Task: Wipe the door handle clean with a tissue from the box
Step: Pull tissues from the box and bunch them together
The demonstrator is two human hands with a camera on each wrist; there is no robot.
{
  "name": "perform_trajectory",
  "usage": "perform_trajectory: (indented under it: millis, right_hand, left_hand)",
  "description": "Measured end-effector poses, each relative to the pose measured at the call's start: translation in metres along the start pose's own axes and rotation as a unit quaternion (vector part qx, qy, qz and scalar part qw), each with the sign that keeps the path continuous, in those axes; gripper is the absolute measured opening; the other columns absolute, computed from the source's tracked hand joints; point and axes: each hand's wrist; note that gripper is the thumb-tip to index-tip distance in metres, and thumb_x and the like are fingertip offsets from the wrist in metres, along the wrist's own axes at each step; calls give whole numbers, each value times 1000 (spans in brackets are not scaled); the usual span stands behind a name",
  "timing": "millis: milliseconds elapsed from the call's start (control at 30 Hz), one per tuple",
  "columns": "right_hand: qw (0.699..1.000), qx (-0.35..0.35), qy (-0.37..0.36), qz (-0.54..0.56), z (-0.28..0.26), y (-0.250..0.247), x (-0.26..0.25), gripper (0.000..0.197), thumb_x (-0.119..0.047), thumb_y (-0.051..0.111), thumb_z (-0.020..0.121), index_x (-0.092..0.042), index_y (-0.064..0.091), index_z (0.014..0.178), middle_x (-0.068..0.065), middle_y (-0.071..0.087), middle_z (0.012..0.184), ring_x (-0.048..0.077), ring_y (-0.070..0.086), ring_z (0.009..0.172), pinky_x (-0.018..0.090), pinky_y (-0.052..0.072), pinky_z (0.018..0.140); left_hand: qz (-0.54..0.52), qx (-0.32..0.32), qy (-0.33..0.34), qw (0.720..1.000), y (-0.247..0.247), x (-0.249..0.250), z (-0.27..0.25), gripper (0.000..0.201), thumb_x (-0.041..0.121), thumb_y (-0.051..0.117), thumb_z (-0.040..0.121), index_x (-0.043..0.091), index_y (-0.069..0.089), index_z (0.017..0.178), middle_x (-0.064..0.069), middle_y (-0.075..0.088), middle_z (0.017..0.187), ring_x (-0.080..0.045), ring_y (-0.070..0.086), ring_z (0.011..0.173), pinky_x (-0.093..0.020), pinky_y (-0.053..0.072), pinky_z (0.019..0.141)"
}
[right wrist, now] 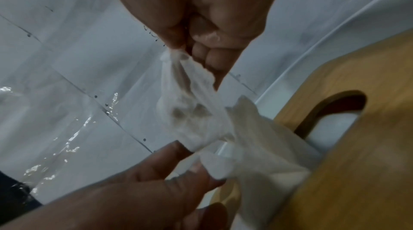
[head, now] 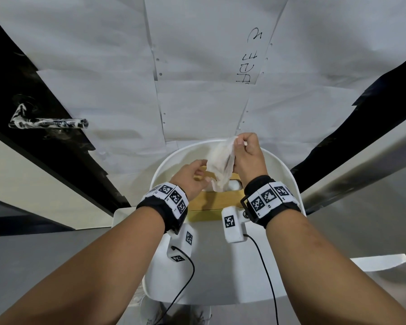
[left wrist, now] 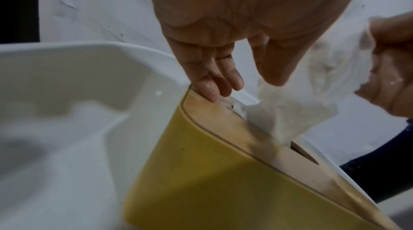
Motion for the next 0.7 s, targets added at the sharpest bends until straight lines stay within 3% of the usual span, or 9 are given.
perform_trajectory:
  millis: [100,233,300,367,433,533,567,633,700]
  right_hand:
    - [999,-23,39,5,0,-1,5,6,-43,46,92,-41,47,86,-5,56,80,18,56,76,45,52,74]
    - [996,-71,41,22,-3,-1,8,18,-25,56,91,-38,51,103,-6,62,83,17,60,81,40,51,78]
    - [996,-72,34,31,-3,-1,6,22,-13,55,91,-30,54,105,-5,60,87,16,57,83,40,50,80]
    - [998,-49,27,33,-1,-2,4,26,-8,52,90,-33,54,96,-4,59,93,16,55,83,41,50,80]
    - [1000,-21,20,5,0,-4,3,33,-5,49,90,-38,50,93,-2,59,96,15,55,80,37,51,77]
    - [996,-10,7,-92,0,-7,7,34,1,43,90,-30,56,90,-2,59,97,13,56,79,22,47,69]
    - [993,-7,7,-116,0,-7,11,35,2,42,90,-28,59,86,0,59,103,15,58,87,22,48,74]
    - [990,-11,24,-141,-1,-7,17,31,-1,44,92,-26,64,88,0,55,110,19,58,100,31,51,90]
    - [987,-14,41,-155,-2,-7,20,23,-8,49,92,-24,63,99,0,50,112,20,58,102,35,49,96]
  left_hand:
    - [-11,-8,12,1000,-1,-3,-1,48,29,66,86,29,52,132,3,57,107,-16,61,99,-34,50,94]
    - [-10,-17,25,999,-2,-1,0,49,29,64,87,33,50,134,3,57,110,-13,59,100,-30,49,92]
    - [-5,-16,24,1000,-2,-1,0,32,31,63,88,29,60,119,1,63,106,-15,62,96,-33,51,90]
    - [-4,-1,20,1000,-3,3,-2,11,32,60,90,22,62,93,2,65,85,-16,60,77,-35,52,80]
    - [-18,24,4,1000,-4,7,-4,15,32,53,94,25,54,80,3,60,77,-19,54,70,-35,50,73]
    - [-67,41,-29,997,-7,13,-6,12,31,49,96,24,57,96,2,59,99,-21,57,89,-40,53,86]
    - [-73,43,-31,996,-9,14,-7,17,32,49,96,20,58,103,2,59,103,-21,57,95,-44,51,92]
    - [-74,48,-30,996,-12,13,-8,22,35,48,96,15,58,101,4,58,90,-20,57,90,-46,52,91]
    - [-72,66,-22,995,-16,10,-8,25,38,50,95,15,58,94,0,60,80,-23,60,85,-49,54,86]
Point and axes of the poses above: each hand's wrist, its own z-axis towards the middle knuckle, its own y-axis out of the palm, x = y × z
